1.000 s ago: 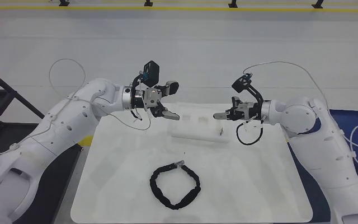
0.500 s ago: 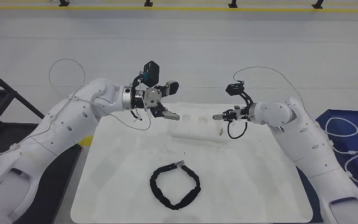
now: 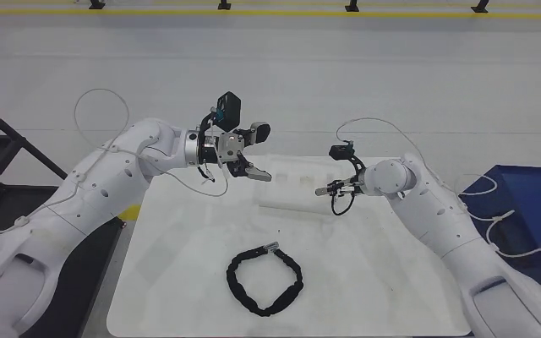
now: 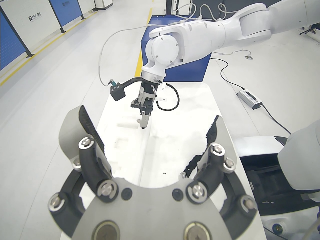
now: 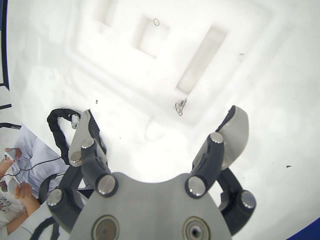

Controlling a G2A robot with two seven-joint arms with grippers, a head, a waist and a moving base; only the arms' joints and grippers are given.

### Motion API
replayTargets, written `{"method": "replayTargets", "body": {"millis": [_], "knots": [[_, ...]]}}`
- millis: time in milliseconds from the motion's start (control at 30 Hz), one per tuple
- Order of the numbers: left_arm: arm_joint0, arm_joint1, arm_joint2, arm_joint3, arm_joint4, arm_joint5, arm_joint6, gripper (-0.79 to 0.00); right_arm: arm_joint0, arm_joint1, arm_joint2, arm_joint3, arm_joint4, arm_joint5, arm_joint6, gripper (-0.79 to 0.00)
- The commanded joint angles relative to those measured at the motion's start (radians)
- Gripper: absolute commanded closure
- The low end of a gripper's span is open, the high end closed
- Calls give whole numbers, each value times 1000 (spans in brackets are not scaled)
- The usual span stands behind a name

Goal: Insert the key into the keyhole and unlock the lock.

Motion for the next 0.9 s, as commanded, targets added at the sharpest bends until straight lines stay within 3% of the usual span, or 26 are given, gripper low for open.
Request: {"method": "replayTargets", "body": {"millis": [0, 100, 200, 867], "knots": [[0, 0, 0, 0, 0, 0, 0, -785, 10, -12, -13, 21, 0, 1, -1, -742], [0, 0, 0, 0, 0, 0, 0, -785, 25, -28, -32, 52, -3, 8, 12, -585], [0, 0, 0, 0, 0, 0, 0, -785, 38, -44, -49, 83, -7, 16, 22, -379], [0, 0, 0, 0, 0, 0, 0, -785, 100, -141, -123, 290, -50, 23, 18, -262]]}}
